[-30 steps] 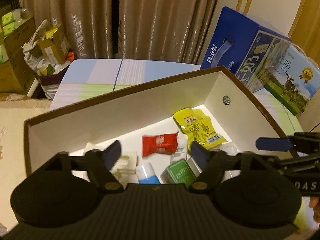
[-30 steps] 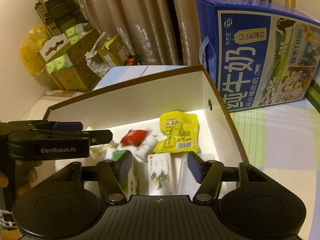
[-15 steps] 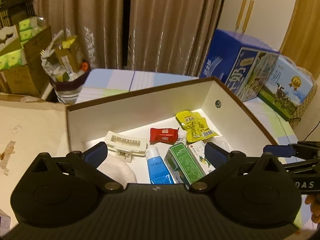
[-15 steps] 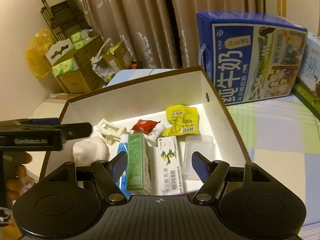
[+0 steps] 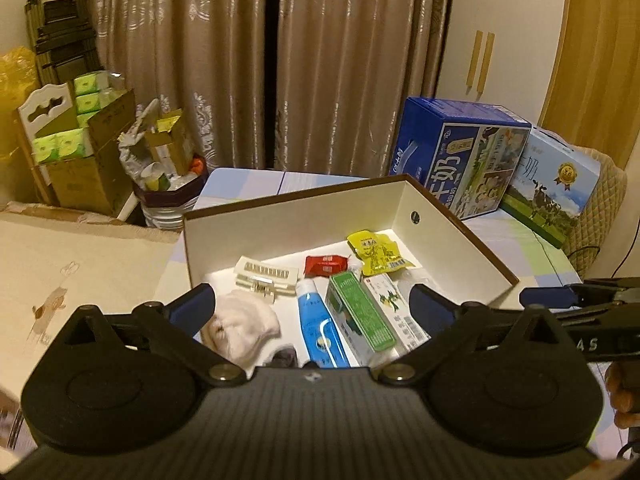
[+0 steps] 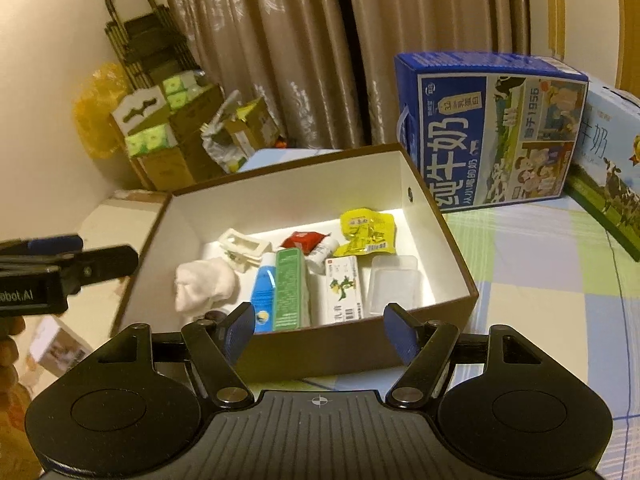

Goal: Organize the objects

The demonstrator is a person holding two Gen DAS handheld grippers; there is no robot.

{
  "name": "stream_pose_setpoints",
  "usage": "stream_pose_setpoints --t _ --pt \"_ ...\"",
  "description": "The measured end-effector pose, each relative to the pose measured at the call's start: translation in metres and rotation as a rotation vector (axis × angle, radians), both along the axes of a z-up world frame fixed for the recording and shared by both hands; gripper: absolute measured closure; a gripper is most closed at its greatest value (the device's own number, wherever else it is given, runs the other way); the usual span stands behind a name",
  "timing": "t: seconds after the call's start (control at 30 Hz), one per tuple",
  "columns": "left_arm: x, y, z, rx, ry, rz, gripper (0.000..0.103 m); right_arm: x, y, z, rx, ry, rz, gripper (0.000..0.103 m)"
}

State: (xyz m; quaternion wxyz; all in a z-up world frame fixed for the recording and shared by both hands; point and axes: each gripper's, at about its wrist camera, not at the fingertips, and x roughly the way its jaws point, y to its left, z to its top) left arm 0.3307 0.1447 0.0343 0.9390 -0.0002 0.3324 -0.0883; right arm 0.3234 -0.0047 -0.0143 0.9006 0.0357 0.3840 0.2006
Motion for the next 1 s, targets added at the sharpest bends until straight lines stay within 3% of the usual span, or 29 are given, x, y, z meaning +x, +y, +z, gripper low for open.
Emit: stream_pose_setpoints --t 0.4,1.0 --pt "-0.067 -0.018 0.013 -0.012 0.016 0.070 0.001 -0.042 -0.030 0.021 0.057 -0.054 0.029 0.035" --pt "-0.157 -0.072 0.003 -0.010 0.100 0.147 0.001 -0.125 -0.091 0.026 0.034 -0.010 0.078 0.035"
